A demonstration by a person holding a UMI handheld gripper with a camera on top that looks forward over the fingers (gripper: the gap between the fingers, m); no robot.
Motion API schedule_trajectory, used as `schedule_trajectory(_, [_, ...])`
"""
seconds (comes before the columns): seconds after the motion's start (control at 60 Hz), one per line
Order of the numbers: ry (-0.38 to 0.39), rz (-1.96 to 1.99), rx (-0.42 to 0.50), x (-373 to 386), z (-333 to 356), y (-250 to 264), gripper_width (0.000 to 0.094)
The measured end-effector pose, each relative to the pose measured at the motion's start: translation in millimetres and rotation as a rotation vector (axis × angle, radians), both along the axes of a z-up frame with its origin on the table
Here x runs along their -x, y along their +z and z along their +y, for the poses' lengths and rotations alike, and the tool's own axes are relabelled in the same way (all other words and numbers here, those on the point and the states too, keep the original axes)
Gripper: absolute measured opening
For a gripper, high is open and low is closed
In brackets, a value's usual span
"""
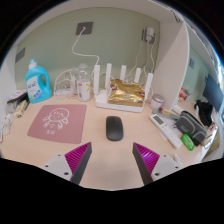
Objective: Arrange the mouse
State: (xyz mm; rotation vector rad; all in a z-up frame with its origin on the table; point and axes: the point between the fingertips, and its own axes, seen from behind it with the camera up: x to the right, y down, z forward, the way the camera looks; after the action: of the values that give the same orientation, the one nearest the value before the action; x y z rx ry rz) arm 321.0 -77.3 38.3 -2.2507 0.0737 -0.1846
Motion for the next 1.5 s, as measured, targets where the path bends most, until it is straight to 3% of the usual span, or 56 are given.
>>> schedule_trajectory(0.217, [0.023, 0.037, -0.009, -19, 93, -43, 0.0823])
schedule_trajectory(0.283, [0.031, 0.051, 0.007, -20, 106, -52, 0.0771])
schedule_trajectory(0.4, [0.054, 0.084, -0.013, -16, 120, -52, 0.057])
schedule_trajectory(0.433, [0.057, 0.079, -0.015, -16, 121, -53, 0.0466])
schedule_trajectory(0.683, [0.04, 0.019, 0.018, -23, 119, -48, 0.0359])
schedule_trajectory(0.783, [-0.019, -0.001, -0.029, -36, 117, -12, 0.0336])
schedule_trajectory(0.883, [-0.074, 0.019, -0.137, -30, 125, 60, 0.0336])
schedule_trajectory(1.0, [-0.041, 0.029, -0.264, 18, 141, 143, 0.0339])
schedule_trajectory(1.083, [0.024, 0.062, -0.306, 79, 152, 164, 0.0338])
schedule_trajectory(1.167, [0.098, 0.087, -0.271, 144, 162, 135, 0.0336])
schedule_trajectory(1.283, [0.16, 0.119, -0.117, 201, 165, 48, 0.0337])
schedule_trajectory(1.383, [0.144, 0.108, -0.018, 213, 161, -13, 0.0342])
schedule_trajectory(1.5, [0.135, 0.132, 0.026, 218, 159, -43, 0.0433])
